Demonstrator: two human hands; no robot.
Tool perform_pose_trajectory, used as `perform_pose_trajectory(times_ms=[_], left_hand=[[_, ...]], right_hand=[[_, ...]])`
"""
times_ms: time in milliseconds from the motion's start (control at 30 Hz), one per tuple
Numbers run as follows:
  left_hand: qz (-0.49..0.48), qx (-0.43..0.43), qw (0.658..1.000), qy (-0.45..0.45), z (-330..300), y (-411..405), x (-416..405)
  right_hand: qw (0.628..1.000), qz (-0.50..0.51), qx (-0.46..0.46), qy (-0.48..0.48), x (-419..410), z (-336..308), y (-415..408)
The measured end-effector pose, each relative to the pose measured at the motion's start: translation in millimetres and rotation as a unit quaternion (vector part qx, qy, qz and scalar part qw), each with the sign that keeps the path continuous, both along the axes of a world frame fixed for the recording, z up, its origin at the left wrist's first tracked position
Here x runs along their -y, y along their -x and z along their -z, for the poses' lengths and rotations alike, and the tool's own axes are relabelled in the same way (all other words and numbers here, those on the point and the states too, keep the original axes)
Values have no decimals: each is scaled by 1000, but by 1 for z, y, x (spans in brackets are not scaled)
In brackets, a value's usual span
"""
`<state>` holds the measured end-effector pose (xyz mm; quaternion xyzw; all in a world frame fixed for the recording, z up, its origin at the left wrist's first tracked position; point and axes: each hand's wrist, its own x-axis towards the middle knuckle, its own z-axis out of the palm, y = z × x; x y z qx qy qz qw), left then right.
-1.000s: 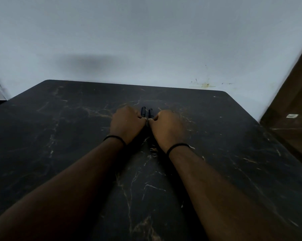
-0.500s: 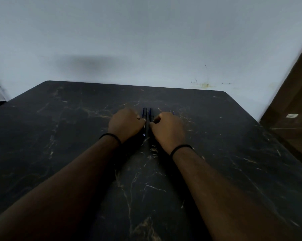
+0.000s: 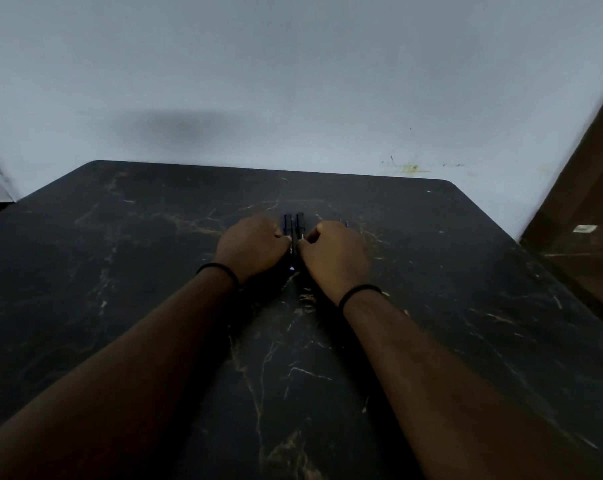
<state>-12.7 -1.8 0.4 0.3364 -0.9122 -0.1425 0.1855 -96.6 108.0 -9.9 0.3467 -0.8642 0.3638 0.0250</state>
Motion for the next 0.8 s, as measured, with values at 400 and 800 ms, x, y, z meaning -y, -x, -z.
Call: perform_pose_trajectory(times_ms=[400, 800], left_hand=[[7, 1, 1000, 14, 3, 0, 2], [-12, -36, 999, -5, 6, -2, 3]], right_hand=[[1000, -5, 3, 3, 0, 0, 0], [992, 124, 10, 2, -36, -4, 42]])
